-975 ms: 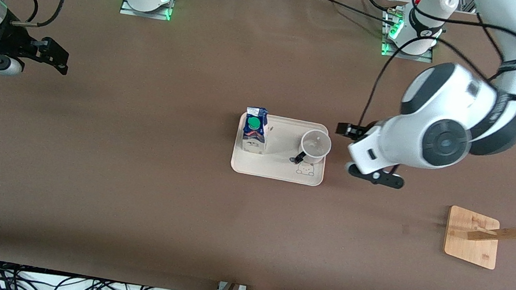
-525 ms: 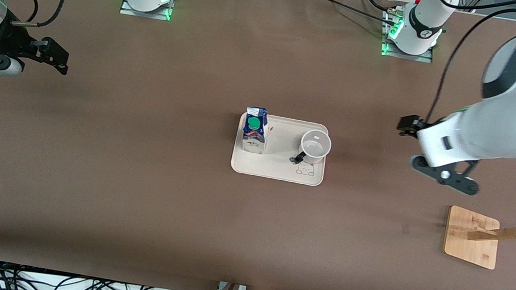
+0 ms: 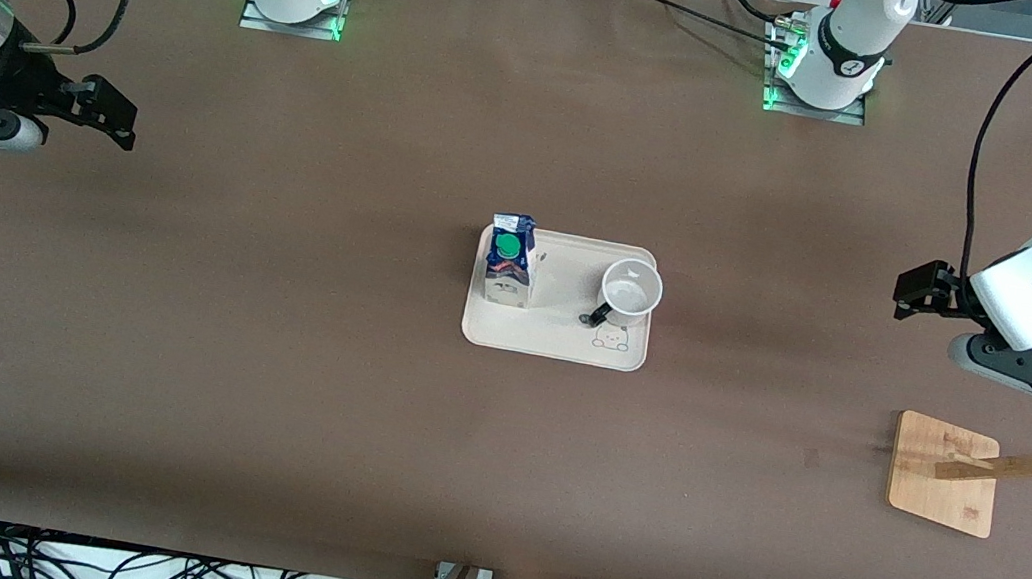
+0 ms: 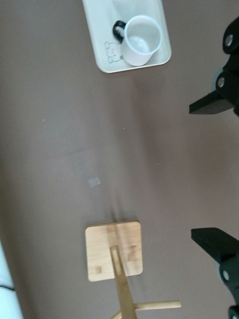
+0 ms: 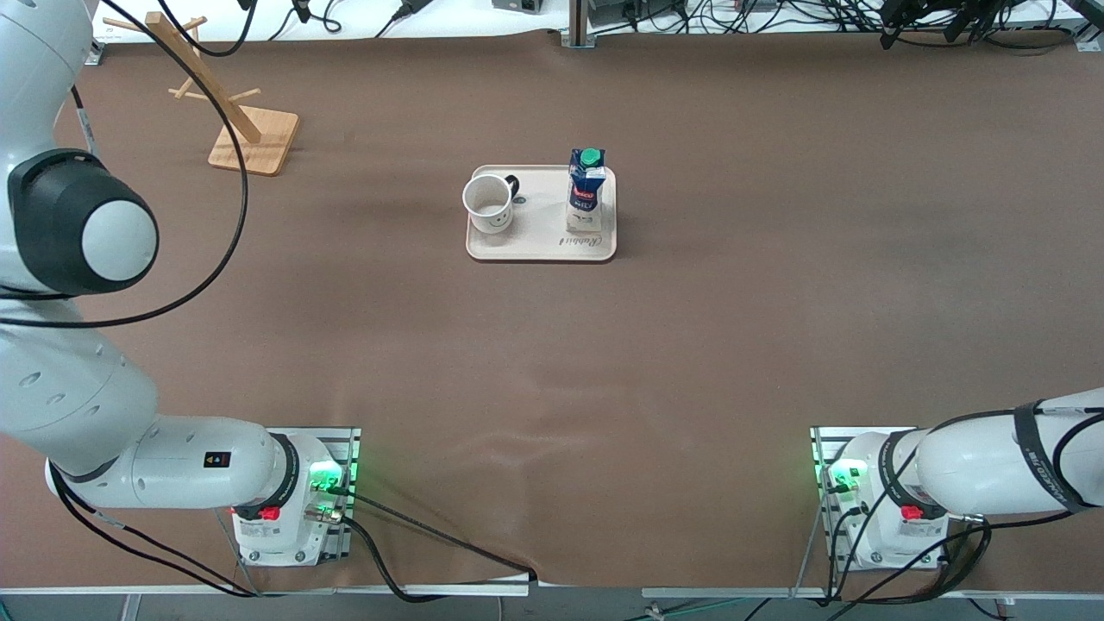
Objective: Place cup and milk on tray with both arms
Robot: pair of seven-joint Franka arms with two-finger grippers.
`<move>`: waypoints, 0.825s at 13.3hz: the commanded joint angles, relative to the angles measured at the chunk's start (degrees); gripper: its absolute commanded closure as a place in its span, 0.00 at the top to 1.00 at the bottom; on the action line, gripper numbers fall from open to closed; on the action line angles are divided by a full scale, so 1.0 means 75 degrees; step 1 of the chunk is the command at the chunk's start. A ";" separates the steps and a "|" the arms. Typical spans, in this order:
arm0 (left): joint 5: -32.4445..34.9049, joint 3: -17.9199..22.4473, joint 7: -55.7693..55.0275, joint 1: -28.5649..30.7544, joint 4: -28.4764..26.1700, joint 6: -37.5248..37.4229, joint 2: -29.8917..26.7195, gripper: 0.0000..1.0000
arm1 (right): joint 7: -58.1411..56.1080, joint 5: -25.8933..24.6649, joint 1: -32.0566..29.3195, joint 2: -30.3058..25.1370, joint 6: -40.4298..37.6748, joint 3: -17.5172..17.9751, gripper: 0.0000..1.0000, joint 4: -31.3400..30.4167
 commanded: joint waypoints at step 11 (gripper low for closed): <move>-0.0657 0.0987 -0.0335 -0.0099 -0.3716 0.1148 -0.2741 1.00 | -0.0071 0.0105 0.0016 0.0025 0.0005 0.0034 1.00 0.0161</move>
